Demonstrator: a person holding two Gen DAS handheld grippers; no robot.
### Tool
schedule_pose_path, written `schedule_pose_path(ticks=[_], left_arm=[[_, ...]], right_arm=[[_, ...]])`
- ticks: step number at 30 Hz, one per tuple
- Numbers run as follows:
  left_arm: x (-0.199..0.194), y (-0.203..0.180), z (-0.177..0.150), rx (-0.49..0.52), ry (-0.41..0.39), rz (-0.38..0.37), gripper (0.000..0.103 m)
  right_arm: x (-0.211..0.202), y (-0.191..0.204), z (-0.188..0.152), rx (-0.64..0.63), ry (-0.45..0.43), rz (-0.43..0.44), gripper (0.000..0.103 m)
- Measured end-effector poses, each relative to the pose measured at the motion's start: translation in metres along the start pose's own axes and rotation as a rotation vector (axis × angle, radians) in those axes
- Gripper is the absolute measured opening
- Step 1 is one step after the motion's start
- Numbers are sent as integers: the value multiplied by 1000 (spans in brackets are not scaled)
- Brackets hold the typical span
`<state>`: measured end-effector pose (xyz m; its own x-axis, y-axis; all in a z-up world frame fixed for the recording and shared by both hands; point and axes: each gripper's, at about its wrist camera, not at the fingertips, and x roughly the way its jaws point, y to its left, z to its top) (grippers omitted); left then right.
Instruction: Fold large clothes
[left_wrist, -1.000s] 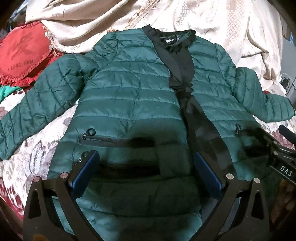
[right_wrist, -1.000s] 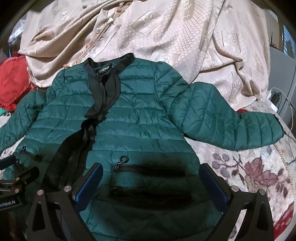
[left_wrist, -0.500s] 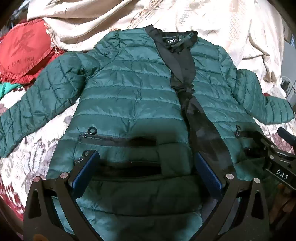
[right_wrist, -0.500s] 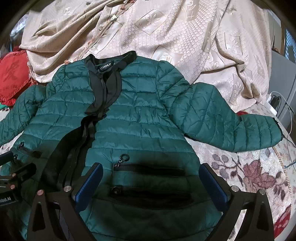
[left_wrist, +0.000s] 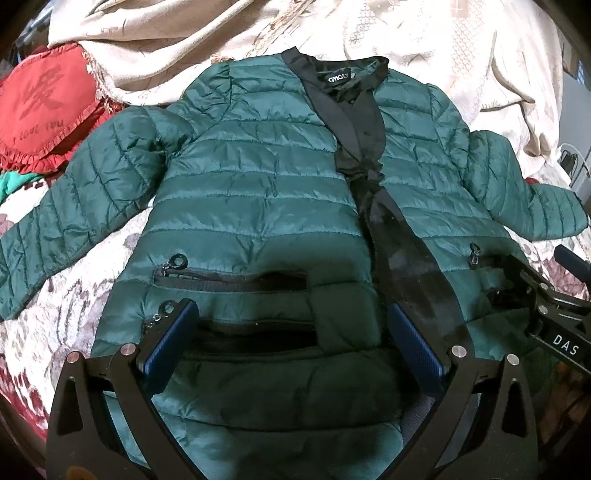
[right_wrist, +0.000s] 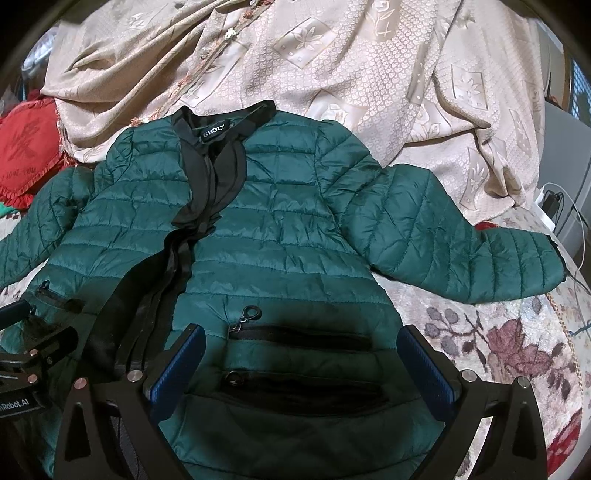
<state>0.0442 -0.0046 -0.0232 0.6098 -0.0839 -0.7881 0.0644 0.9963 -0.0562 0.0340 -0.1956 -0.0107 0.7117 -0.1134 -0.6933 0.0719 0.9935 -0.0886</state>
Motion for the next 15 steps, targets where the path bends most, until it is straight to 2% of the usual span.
schedule_pose_path(ticks=[15], left_arm=[[3,5,-1,-21,13,-13,103]], right_arm=[[1,2,0,-2,1,-1,103]])
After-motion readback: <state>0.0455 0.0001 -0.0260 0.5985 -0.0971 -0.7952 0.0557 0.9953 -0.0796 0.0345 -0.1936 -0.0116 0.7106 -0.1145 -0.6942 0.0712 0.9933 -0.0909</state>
